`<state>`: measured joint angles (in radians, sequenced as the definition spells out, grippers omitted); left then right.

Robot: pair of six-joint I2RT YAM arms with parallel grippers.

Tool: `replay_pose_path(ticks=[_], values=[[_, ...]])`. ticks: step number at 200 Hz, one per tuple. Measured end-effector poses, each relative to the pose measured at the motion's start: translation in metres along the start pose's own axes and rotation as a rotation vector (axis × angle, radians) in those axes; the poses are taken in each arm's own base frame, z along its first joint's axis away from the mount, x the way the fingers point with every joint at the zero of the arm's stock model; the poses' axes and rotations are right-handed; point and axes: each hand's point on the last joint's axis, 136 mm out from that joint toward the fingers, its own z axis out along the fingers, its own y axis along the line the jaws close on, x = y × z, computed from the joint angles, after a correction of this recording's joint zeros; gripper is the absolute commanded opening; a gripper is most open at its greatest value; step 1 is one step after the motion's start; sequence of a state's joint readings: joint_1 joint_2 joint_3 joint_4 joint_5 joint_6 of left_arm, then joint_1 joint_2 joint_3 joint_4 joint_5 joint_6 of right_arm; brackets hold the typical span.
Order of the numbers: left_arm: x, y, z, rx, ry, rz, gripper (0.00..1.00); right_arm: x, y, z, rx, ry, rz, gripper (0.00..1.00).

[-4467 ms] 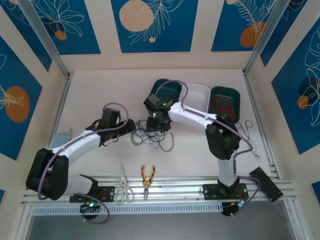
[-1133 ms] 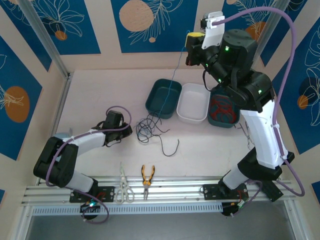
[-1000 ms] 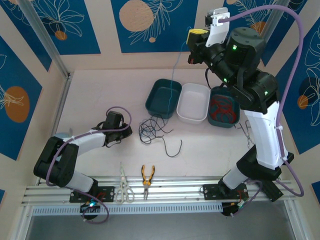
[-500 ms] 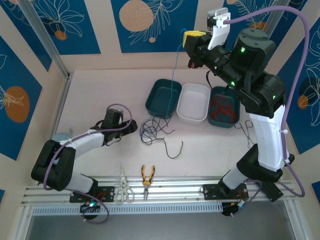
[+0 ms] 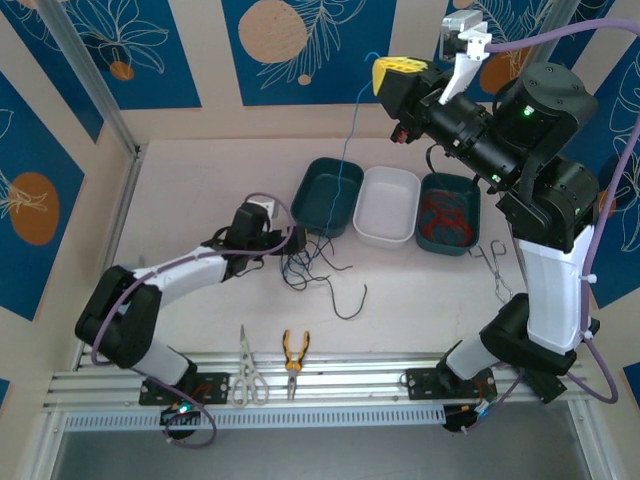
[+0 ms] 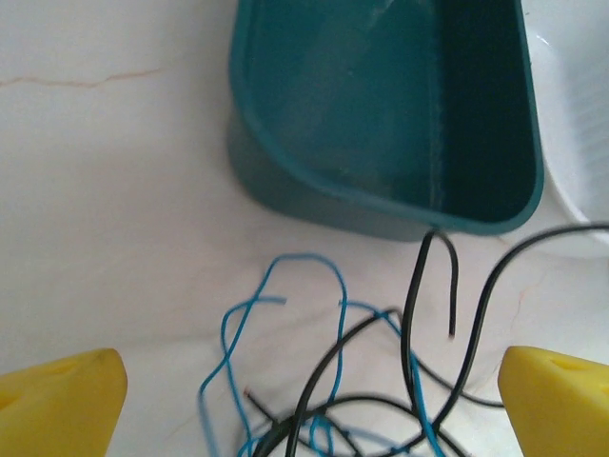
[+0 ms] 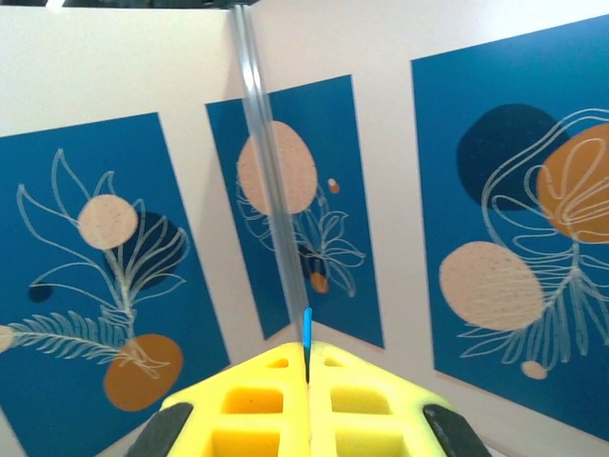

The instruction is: Untangle the cables

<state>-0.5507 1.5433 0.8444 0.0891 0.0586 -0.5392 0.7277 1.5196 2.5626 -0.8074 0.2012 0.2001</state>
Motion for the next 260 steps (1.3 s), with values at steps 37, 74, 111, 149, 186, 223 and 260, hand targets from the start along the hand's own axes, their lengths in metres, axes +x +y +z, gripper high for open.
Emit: replay_pose_path(ticks=[37, 74, 111, 149, 186, 223, 260], values=[[0.014, -0.001, 0.026, -0.024, 0.079, 0.008, 1.00, 0.003, 0.012, 0.000, -0.058, 0.013, 0.023, 0.00], [0.048, 0.001, 0.035, -0.056, 0.194, 0.039, 0.97, 0.003, 0.018, -0.002, -0.086, 0.016, 0.033, 0.00], [0.067, 0.008, 0.033, -0.079, 0.253, 0.047, 0.90, -0.001, 0.020, -0.008, -0.092, 0.005, 0.030, 0.00], [0.076, 0.023, 0.029, -0.136, 0.250, 0.044, 0.86, -0.012, 0.016, -0.021, -0.063, -0.039, 0.006, 0.00], [0.079, 0.034, 0.022, -0.192, 0.234, 0.029, 0.86, -0.026, 0.008, -0.036, -0.010, -0.093, -0.029, 0.00], [0.079, 0.047, 0.017, -0.263, 0.226, 0.015, 0.84, -0.036, -0.001, -0.042, 0.054, -0.130, -0.070, 0.00], [0.080, 0.061, 0.009, -0.307, 0.218, -0.017, 0.82, -0.038, -0.009, -0.054, 0.101, -0.144, -0.092, 0.00]])
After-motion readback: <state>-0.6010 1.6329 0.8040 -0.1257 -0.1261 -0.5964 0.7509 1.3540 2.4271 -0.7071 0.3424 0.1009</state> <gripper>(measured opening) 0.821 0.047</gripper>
